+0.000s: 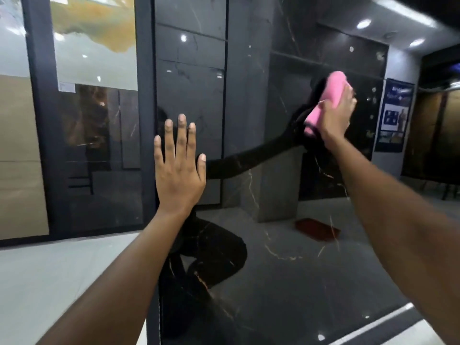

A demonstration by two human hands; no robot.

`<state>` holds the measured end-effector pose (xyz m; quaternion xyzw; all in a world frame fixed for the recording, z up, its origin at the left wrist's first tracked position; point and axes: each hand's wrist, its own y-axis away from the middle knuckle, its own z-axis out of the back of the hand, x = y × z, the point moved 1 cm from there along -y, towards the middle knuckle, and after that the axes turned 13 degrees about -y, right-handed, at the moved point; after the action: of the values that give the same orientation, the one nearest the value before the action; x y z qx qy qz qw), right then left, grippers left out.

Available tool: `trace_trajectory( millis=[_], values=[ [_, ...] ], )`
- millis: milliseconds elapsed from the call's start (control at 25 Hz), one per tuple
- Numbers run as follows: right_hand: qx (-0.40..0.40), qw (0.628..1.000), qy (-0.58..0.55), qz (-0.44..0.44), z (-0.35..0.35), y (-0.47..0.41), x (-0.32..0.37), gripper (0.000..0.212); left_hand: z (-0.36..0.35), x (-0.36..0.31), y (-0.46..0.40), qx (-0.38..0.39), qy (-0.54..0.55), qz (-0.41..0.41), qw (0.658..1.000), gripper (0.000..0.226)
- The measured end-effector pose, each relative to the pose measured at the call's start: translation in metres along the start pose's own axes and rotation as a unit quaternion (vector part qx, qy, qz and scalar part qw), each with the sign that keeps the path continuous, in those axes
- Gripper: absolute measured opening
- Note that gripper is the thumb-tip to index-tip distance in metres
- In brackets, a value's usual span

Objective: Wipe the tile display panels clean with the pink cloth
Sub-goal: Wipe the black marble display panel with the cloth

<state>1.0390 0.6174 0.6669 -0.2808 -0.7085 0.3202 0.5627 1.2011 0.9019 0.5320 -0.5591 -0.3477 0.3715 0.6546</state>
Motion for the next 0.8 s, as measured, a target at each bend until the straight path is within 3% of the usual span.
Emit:
trace_trajectory(
  millis=[40,80,120,160,200,280,320,360,480,600,680,800],
  values=[
    [-0.033,0.995,-0.02,-0.087,0.0,-0.015,0.018,0.071,0.0,-0.001,-0.001,0.001,-0.003,-0.004,1.0,0.062],
    [-0.035,0.994,-0.013,-0.106,-0.009,-0.009,0.036,0.069,0.0,-0.002,-0.001,0.001,-0.005,-0.007,1.0,0.062],
    [-0.017,0.998,0.005,-0.057,-0.027,0.007,0.052,0.07,0.0,-0.001,-0.002,0.002,-0.006,-0.006,1.0,0.062],
    [0.03,0.998,0.02,0.053,-0.049,0.034,0.064,0.073,0.001,-0.001,-0.003,0.004,-0.005,0.002,1.0,0.06],
    [0.115,0.973,0.04,0.198,-0.068,0.067,0.075,0.076,0.003,-0.004,-0.006,0.003,-0.003,0.021,1.0,0.058],
    [0.3,0.844,0.1,0.433,-0.09,0.12,0.08,0.078,0.012,-0.019,-0.02,-0.009,0.021,0.073,0.997,0.053],
    [0.329,0.801,0.119,0.486,-0.088,0.113,0.079,0.078,0.017,-0.032,-0.03,-0.015,0.039,0.088,0.995,0.053],
    [0.317,0.813,0.105,0.476,-0.077,0.085,0.078,0.079,0.022,-0.047,-0.04,-0.021,0.054,0.086,0.995,0.054],
    [0.159,0.956,0.063,0.239,-0.026,-0.023,0.04,0.078,0.02,-0.098,-0.064,-0.022,0.061,0.011,0.998,0.061],
    [0.086,0.992,0.073,0.053,0.045,-0.121,-0.028,0.073,-0.003,-0.119,-0.075,0.007,-0.006,-0.015,1.0,0.065],
    [0.054,0.997,0.044,0.034,0.062,-0.141,-0.051,0.074,-0.014,-0.117,-0.073,0.001,-0.044,-0.009,0.999,0.066],
    [0.055,0.985,0.032,0.162,0.034,-0.089,-0.071,0.077,-0.016,-0.119,-0.068,-0.001,-0.071,-0.007,0.997,0.067]
  ],
)
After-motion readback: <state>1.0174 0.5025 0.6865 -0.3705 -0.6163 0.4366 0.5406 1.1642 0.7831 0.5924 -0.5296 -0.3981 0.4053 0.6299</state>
